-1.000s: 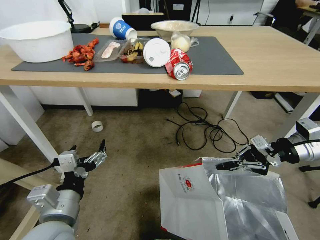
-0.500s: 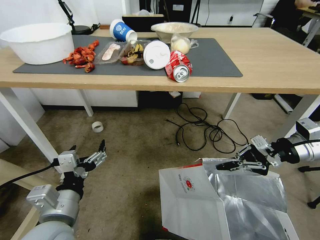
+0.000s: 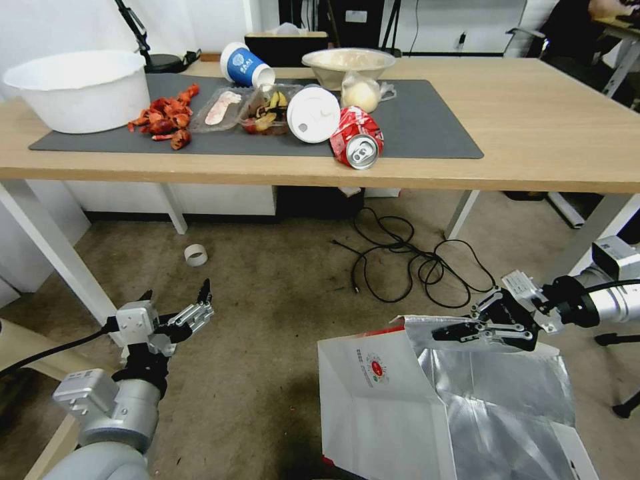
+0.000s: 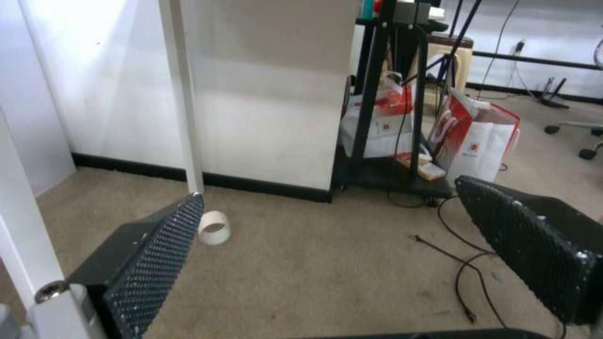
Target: Pick up the food delivery bag from the floor and place it on the table.
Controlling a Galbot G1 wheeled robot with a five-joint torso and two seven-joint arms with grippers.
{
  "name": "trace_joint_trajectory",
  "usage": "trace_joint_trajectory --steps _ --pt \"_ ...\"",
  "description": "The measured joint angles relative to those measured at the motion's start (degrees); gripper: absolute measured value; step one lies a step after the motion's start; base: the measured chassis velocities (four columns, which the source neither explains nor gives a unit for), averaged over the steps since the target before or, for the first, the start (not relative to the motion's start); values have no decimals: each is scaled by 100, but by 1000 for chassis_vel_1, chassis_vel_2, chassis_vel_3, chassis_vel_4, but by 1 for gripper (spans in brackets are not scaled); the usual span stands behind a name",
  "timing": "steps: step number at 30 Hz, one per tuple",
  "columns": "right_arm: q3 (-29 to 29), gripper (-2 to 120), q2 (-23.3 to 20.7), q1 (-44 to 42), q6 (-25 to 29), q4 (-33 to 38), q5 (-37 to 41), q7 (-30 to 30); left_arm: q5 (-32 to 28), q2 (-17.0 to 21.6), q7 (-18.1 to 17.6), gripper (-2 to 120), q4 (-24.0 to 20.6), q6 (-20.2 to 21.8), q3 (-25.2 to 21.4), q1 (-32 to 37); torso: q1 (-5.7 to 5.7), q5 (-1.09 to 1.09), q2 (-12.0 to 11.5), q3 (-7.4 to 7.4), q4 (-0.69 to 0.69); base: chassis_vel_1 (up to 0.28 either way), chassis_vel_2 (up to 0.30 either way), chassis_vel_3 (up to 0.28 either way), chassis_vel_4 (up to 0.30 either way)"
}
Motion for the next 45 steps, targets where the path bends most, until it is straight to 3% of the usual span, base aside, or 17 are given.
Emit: trace_joint_trajectory --steps 45 --pt "38 0 25 -33 -7 38 -11 -12 9 13 9 100 0 -42 -17 15 108 1 415 307 0 0 0 0 0"
